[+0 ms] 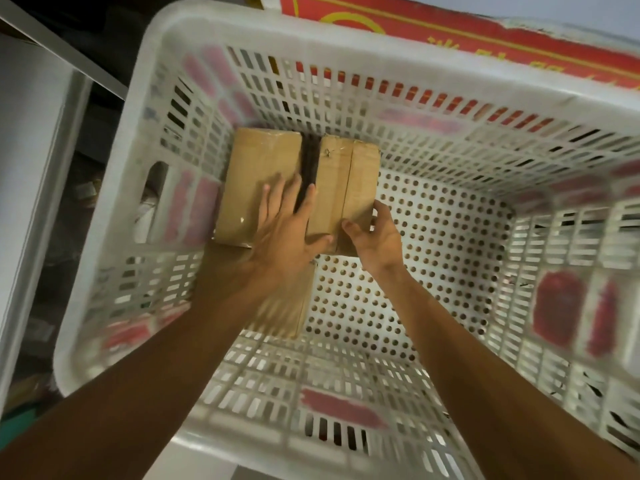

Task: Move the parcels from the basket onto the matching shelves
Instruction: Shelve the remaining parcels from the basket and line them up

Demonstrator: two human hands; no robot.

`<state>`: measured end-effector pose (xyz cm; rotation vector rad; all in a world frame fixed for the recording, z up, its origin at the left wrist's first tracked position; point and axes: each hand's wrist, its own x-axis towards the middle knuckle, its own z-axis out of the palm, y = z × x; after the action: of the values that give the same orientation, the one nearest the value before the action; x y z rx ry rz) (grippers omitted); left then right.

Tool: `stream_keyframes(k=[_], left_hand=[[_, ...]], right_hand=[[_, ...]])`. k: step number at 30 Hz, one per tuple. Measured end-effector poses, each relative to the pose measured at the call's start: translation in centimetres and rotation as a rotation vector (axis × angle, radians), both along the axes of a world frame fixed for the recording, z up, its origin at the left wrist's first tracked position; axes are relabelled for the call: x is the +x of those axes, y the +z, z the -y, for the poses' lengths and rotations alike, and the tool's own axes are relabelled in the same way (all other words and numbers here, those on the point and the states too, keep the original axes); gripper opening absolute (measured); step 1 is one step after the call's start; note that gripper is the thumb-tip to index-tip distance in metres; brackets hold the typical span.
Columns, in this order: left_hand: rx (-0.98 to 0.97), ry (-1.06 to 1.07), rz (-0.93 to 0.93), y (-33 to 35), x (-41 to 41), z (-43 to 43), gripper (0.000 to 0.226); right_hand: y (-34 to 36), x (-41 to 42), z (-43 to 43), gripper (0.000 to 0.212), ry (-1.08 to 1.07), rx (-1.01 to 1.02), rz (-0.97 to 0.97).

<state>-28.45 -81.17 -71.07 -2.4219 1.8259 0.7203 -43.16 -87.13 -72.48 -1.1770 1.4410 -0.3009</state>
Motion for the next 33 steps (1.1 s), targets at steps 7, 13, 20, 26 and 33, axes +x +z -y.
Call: stream_keyframes(k=[7,13,20,26,33], left_hand=[[0.122,0.114,-0.244,1.1,-1.4,0.2,0.088],[0.033,0.047,-0.238,1.6,-1.6,1.9,0.055],[0.024,0.090,-0.596,0.1,-1.4,1.4,0.069],[0.043,0.173,-0.677,-1.8,-2.1,0.2,0.075],[0.098,0.405,-0.766,-4.2,-1.7,1.8,0.054]], right_hand=[[0.4,-0.7,0.2,0.063,0.001,0.074,0.002],[0.3,0.3,1.0,0.089,0.125,0.142,-0.290],[-0.2,-0.9,0.3,0.111,0.049,0.005,-0.336],[-0.1,-1.8,0.4,0.103,0.075,-0.150,-0.366],[0.1,-1.7,0.4,0.110,0.229,-0.225,-0.453]])
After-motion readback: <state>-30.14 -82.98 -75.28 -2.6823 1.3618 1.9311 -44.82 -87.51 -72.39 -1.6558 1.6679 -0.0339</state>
